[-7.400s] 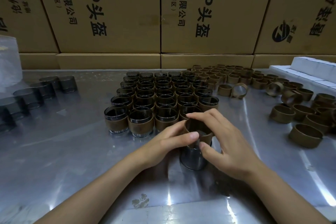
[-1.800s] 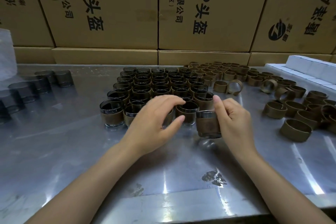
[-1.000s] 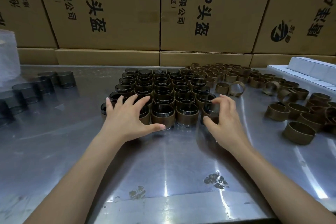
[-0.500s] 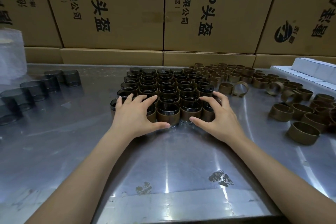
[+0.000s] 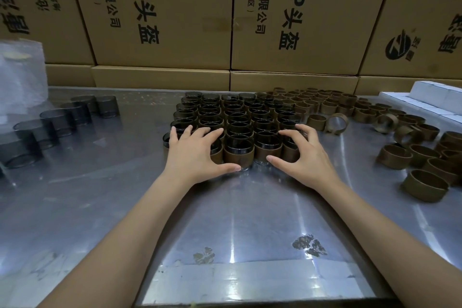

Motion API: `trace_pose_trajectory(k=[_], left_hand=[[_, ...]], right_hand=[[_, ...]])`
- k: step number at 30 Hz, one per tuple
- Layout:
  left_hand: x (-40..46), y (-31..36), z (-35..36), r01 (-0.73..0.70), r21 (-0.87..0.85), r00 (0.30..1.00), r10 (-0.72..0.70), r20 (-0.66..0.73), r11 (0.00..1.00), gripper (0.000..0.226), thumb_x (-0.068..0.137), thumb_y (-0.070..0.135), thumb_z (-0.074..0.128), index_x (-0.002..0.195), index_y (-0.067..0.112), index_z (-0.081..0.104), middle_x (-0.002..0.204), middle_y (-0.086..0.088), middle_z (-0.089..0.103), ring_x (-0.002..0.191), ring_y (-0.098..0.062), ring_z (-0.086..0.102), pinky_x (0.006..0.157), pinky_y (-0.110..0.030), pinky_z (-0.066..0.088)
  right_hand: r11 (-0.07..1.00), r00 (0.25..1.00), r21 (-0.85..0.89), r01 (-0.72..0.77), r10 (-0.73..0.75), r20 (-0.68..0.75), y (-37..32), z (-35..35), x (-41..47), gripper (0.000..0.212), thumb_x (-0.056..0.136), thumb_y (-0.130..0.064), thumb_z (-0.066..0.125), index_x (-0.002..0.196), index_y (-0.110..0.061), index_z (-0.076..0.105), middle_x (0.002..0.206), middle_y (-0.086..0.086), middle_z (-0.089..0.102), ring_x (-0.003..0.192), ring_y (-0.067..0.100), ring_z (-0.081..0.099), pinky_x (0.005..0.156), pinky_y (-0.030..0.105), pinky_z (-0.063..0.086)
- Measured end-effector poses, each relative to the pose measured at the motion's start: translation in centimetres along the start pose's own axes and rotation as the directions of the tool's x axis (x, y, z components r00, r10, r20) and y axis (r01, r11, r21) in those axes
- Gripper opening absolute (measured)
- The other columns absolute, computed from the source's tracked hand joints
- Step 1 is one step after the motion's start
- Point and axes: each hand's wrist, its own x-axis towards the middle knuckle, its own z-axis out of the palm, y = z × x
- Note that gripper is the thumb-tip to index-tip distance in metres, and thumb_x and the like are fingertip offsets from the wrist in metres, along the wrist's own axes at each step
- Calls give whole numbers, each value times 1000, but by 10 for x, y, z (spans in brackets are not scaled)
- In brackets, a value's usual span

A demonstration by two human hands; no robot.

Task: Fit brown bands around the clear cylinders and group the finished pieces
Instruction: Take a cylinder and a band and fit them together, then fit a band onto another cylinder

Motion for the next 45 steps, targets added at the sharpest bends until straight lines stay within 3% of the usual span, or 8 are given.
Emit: trace_pose_trajectory(k=[5,10,12,15,18,20,28,45], left_hand=[[-10,3,-5,-77,-180,980,41,-196,981,95,66,91,37,141,33,41,147,10,42,142,-19,27,115,-55,-1],[-3,-21,-17,-134,-537,759,-262,-596,833,48,96,47,29,116,19,62,115,2,64,105,-3,50,114,-45,21],[3,-47,-13,-59,-670,671,-468,-575,740,43,100,36,26,113,15,61,109,-2,62,98,-6,49,101,-37,36],[12,-95,-3,176,-773,601,-689,-406,609,37,102,28,30,119,10,58,121,-11,58,104,-15,50,87,-27,36],[23,-144,8,453,-574,702,-670,-243,682,36,99,25,43,130,9,54,137,-12,49,122,-30,48,100,-39,39],[31,-166,10,525,-391,779,-612,-138,756,44,98,29,47,135,6,49,144,-15,42,127,-36,44,104,-45,39],[71,-210,14,508,112,846,-519,124,854,61,98,47,39,150,14,29,160,-9,15,146,-33,9,116,-47,18],[104,-237,-1,518,197,818,-549,172,833,57,97,33,47,148,15,31,161,-9,3,148,-31,-4,117,-51,9]], right_hand=[[997,999,-76,20,-23,-33,-2,0,-2,72,78,-64,60,140,-33,40,149,-2,26,140,20,18,110,42,28],[959,935,-211,191,-243,-259,-18,-1,-10,48,86,-50,47,120,-17,58,120,3,50,117,20,37,97,38,36],[904,868,-258,341,-408,-284,-33,2,-14,34,87,-41,48,102,-15,63,101,2,55,99,18,44,83,35,38],[751,744,-288,595,-650,-157,-54,13,-19,23,87,-28,51,72,-14,61,70,-1,55,65,16,46,56,30,40],[749,754,-243,617,-651,-91,-63,20,-21,33,87,-29,50,56,-16,51,52,-4,49,48,16,46,41,28,37],[788,797,-194,584,-602,-48,-63,21,-20,35,88,-32,48,56,-17,49,49,-6,48,45,15,47,40,30,39],[861,865,-89,500,-494,81,-57,25,-17,32,86,-39,46,60,-22,55,49,-9,51,46,7,49,44,25,38],[916,887,-11,402,-387,251,-61,21,-14,23,85,-46,48,71,-31,56,46,-16,40,51,1,47,52,16,32]])
